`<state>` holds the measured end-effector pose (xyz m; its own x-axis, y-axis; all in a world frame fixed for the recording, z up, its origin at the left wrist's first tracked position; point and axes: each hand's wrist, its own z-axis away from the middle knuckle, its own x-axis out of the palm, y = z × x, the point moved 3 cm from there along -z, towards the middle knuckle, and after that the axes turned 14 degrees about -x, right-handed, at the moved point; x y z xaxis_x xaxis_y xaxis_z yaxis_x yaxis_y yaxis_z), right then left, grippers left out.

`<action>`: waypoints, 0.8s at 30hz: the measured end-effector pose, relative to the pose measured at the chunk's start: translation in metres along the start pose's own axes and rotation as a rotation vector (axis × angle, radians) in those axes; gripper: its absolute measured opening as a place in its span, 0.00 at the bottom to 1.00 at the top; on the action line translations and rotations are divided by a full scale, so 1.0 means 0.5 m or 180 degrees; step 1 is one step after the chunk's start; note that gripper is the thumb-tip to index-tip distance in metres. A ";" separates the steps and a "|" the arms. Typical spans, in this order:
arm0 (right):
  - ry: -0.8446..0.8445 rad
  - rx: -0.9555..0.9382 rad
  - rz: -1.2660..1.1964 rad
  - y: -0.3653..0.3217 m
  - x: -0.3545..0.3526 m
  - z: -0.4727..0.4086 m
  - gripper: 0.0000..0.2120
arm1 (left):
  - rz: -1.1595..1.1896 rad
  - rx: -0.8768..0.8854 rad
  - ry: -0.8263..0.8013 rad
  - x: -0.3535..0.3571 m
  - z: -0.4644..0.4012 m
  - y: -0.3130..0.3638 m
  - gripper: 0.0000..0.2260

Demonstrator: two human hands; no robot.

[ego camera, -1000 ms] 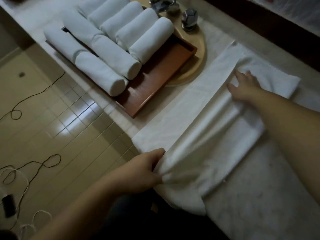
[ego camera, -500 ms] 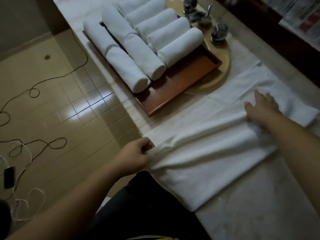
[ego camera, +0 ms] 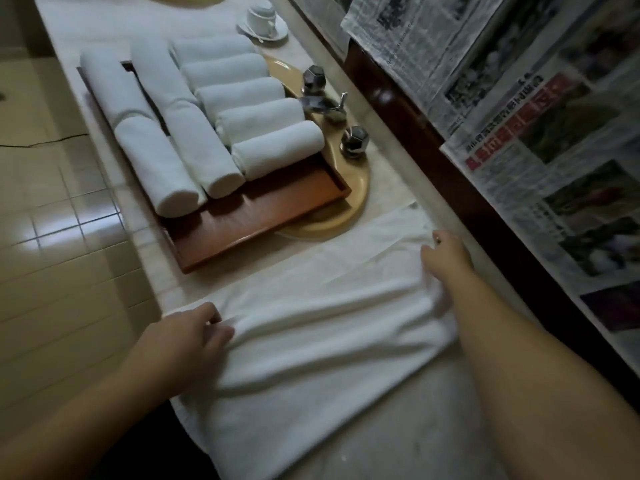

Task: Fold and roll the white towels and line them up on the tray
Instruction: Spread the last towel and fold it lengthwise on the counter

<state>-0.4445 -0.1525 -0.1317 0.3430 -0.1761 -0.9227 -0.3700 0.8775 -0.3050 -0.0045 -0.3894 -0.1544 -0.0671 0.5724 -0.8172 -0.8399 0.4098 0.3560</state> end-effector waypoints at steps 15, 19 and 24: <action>-0.0398 0.0527 0.0003 0.163 -0.031 0.094 0.26 | -0.0346 0.0429 -0.0348 0.045 0.085 0.031 0.12; -0.0452 0.0451 -0.0121 0.169 -0.053 0.100 0.22 | -0.0164 0.0220 -0.0434 0.055 0.075 0.027 0.14; -0.0463 0.0190 -0.0776 0.155 -0.067 0.087 0.19 | -0.0480 0.0352 -0.0341 0.063 0.072 0.028 0.17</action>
<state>-0.4473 -0.0592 -0.1143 0.5374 -0.3229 -0.7790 -0.2116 0.8426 -0.4952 0.0009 -0.3401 -0.1590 0.1173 0.5684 -0.8143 -0.7714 0.5686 0.2858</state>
